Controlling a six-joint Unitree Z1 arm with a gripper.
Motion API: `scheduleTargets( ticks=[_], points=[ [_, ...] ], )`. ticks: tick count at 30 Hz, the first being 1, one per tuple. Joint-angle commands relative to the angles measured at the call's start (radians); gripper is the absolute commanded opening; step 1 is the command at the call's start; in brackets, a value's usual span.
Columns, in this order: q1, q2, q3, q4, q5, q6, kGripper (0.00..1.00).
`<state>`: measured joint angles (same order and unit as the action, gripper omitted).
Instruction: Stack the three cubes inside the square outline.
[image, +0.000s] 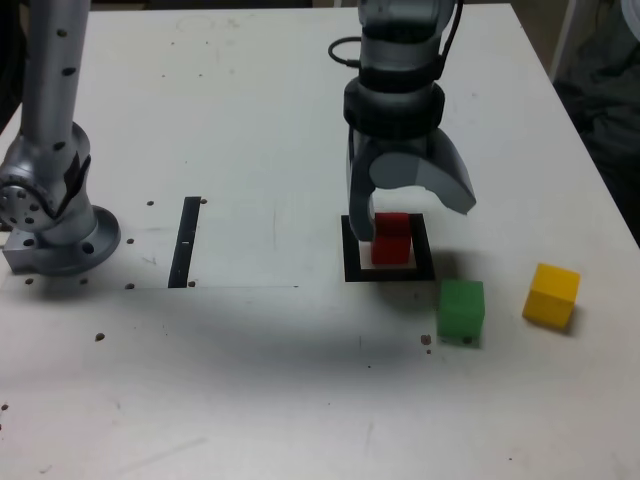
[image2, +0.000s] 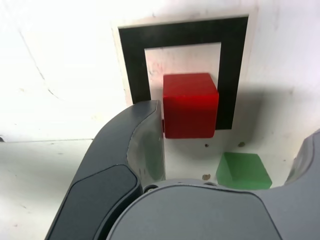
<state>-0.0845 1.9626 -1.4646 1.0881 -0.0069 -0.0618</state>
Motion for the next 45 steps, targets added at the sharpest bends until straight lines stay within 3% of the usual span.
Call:
scheduleTargets(
  ticks=[1, 9, 15, 31, 45],
  points=[
    [0.002, -0.02, -0.024, 0.021, 0.016, -0.005, 1.0],
    [-0.017, -0.023, -0.15, 0.128, 0.086, -0.006, 1.0],
    [-0.067, 0.051, -0.342, 0.227, 0.116, 0.016, 1.0],
    [-0.111, 0.32, -0.766, 0.351, 0.097, 0.152, 0.99],
    [-0.125, 0.491, -0.897, 0.37, 0.031, 0.184, 0.98]
  ],
)
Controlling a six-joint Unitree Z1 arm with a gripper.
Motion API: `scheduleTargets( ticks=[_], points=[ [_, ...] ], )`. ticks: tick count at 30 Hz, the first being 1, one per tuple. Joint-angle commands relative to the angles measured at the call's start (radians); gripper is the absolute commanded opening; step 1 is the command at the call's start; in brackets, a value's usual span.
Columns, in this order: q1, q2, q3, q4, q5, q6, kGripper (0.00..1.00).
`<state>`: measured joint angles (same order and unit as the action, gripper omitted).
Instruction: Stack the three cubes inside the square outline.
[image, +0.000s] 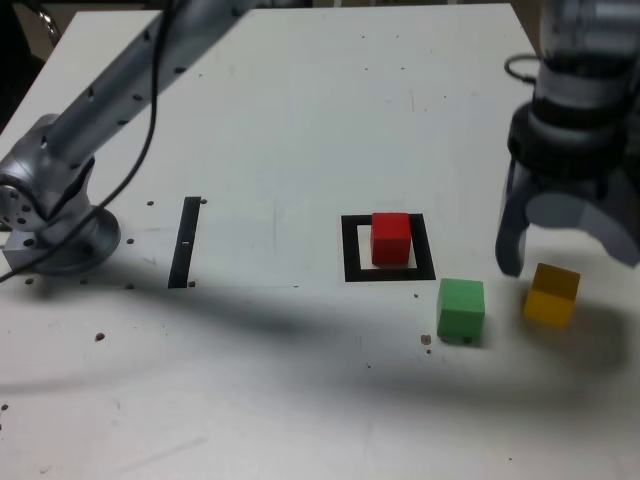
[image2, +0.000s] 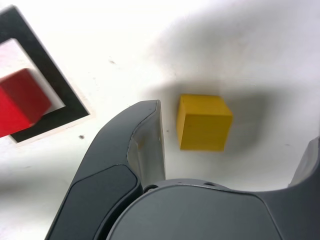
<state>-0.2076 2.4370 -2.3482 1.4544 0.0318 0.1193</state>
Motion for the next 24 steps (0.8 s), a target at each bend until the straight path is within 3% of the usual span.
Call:
scheduleTargets(
  ticks=[1, 9, 12, 19, 24],
  points=[
    [-0.003, 0.025, -0.019, 0.006, -0.011, 0.004, 0.98],
    [-0.003, 0.076, -0.063, 0.038, -0.032, 0.01, 0.88],
    [-0.003, 0.084, -0.072, 0.046, -0.034, 0.009, 0.76],
    [-0.019, 0.088, -0.098, 0.053, -0.003, 0.019, 0.32],
    [-0.025, 0.09, -0.11, 0.058, 0.003, 0.025, 0.27]
  ],
)
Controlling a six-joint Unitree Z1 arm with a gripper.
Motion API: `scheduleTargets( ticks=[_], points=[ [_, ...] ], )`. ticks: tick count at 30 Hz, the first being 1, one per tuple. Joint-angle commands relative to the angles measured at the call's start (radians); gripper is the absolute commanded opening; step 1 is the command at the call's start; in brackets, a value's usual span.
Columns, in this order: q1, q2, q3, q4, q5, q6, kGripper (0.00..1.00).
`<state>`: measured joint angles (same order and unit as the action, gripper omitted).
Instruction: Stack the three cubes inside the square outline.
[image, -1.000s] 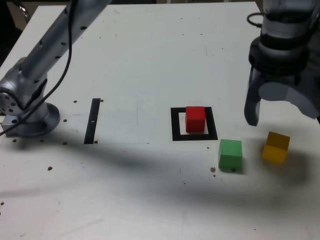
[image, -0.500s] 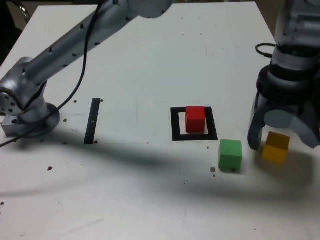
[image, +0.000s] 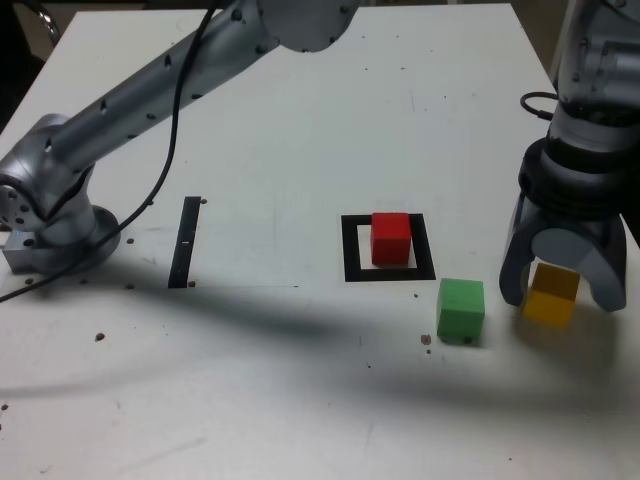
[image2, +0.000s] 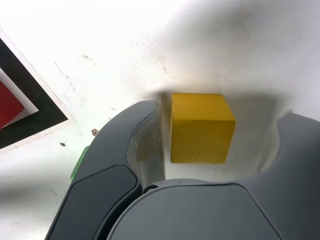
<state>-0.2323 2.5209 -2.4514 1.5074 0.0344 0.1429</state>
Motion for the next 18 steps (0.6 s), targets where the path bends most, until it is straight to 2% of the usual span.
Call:
scheduleTargets(
  ticks=[1, 18],
  points=[
    [-0.001, 0.006, -0.007, 0.006, 0.0, 0.001, 0.27],
    [-0.001, 0.01, -0.017, 0.027, -0.002, 0.001, 0.26]
  ],
)
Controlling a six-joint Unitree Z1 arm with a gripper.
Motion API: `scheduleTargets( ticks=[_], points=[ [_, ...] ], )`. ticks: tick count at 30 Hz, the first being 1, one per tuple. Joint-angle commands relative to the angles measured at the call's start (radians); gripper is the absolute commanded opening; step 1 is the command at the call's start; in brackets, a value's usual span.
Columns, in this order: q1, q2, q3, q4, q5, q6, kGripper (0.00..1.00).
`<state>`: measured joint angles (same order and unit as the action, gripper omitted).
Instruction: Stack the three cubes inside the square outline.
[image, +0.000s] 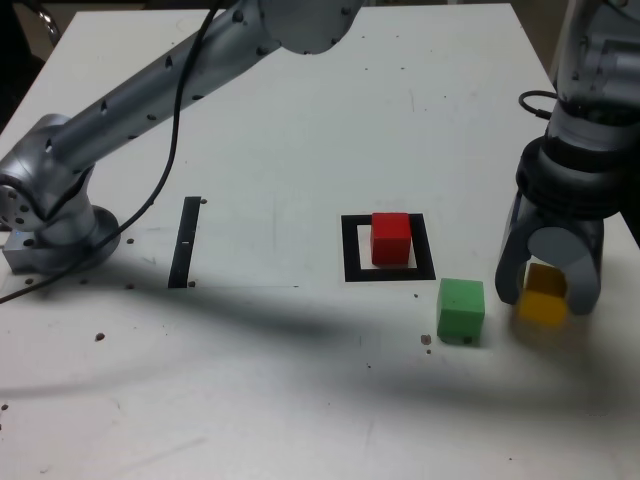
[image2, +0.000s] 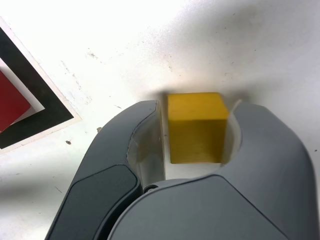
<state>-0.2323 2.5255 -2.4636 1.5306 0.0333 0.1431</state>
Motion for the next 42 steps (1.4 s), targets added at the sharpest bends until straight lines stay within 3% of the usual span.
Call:
scheduleTargets(
  ticks=[1, 12, 27, 35, 42],
  points=[
    [-0.001, 0.005, -0.005, 0.005, -0.001, 0.001, 0.26],
    [-0.002, -0.056, -0.008, 0.053, 0.039, -0.004, 0.26],
    [0.001, -0.3, 0.201, 0.091, 0.102, -0.095, 0.26],
    [0.02, -0.43, 0.379, 0.056, 0.094, -0.194, 0.26],
    [0.062, -0.505, 0.559, -0.048, 0.069, -0.221, 0.26]
  ],
)
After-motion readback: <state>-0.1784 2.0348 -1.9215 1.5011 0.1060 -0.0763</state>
